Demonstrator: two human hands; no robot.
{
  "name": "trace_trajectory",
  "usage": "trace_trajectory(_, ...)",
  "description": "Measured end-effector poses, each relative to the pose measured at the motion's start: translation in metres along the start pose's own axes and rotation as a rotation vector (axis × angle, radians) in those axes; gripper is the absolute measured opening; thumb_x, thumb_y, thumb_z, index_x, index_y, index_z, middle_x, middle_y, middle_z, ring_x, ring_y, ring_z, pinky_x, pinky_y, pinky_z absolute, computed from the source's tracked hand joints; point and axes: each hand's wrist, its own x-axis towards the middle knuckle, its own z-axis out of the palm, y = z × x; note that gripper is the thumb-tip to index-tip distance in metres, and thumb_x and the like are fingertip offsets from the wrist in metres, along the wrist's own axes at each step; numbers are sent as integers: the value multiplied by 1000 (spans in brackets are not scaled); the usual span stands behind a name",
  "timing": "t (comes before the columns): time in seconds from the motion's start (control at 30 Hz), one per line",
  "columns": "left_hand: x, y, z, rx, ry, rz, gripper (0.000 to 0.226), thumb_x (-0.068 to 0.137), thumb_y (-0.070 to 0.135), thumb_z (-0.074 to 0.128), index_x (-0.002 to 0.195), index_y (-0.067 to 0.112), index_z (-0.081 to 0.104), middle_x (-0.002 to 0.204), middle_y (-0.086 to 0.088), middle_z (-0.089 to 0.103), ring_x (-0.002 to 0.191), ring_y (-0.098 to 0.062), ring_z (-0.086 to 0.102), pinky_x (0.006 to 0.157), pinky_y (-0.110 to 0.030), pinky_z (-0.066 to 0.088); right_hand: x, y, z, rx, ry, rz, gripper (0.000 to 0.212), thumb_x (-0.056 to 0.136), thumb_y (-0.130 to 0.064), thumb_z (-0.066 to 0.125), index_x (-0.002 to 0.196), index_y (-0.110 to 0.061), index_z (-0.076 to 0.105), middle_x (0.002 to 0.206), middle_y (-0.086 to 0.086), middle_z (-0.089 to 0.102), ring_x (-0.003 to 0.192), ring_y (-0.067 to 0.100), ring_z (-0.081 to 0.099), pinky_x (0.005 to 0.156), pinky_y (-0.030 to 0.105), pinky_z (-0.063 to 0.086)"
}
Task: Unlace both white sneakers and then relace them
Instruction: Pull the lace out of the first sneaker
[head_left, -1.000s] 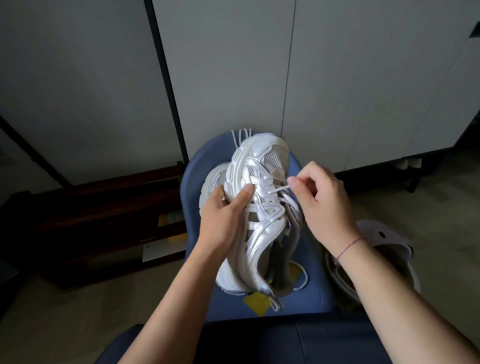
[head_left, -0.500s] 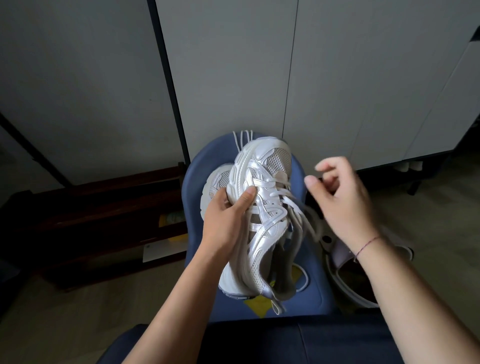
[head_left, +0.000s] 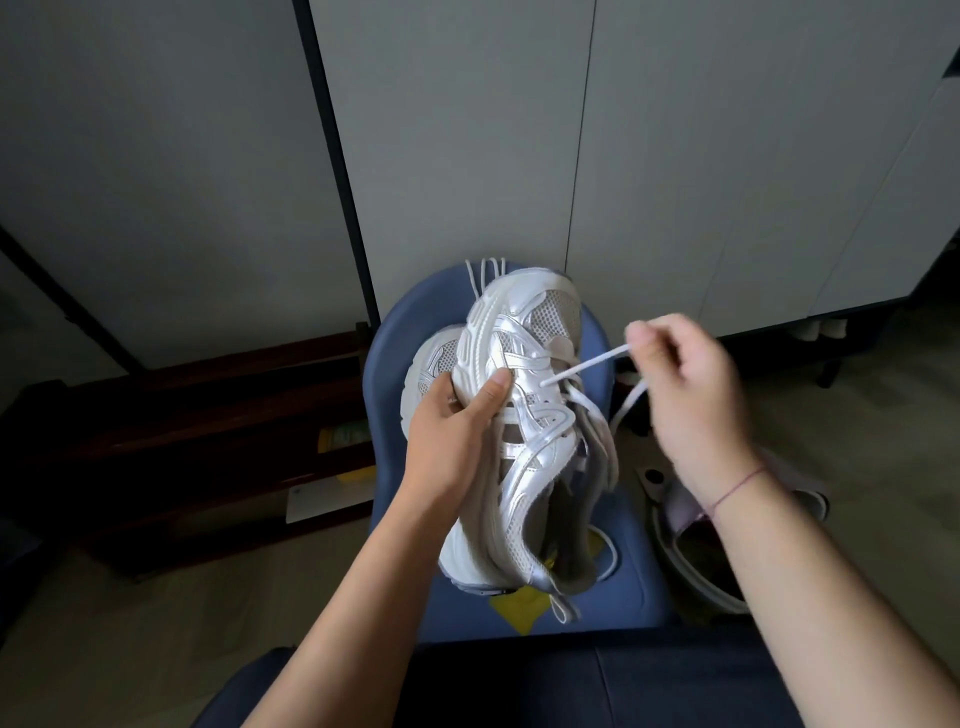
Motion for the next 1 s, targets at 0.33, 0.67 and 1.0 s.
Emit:
trace_trajectory(0.33, -1, -5, 5, 68, -15, 4, 41, 76, 46, 74, 105, 18, 67, 94, -4, 76, 87, -25, 73, 84, -52, 57, -8, 5, 9, -279, -199, -237, 25, 81, -48, 57, 69, -25, 54, 74, -10, 49, 69, 12, 51, 67, 27, 41)
trace_trajectory(0.67, 3, -3, -3, -11, -7, -26, 29, 90, 28, 68, 115, 14, 65, 101, -1, 76, 93, -19, 72, 86, -35, 56, 3, -1, -4, 290, 132, 135, 27, 94, -30, 51, 69, -21, 48, 57, -15, 45, 59, 2, 39, 55, 15, 34)
trace_trajectory(1.0, 2, -6, 1, 83, 1, 9, 35, 77, 43, 76, 103, 21, 68, 93, 0, 76, 88, -21, 73, 89, -48, 56, -12, 4, 17, -361, -219, -269, 33, 79, -53, 54, 77, -20, 53, 78, -7, 50, 75, 13, 48, 69, 31, 40)
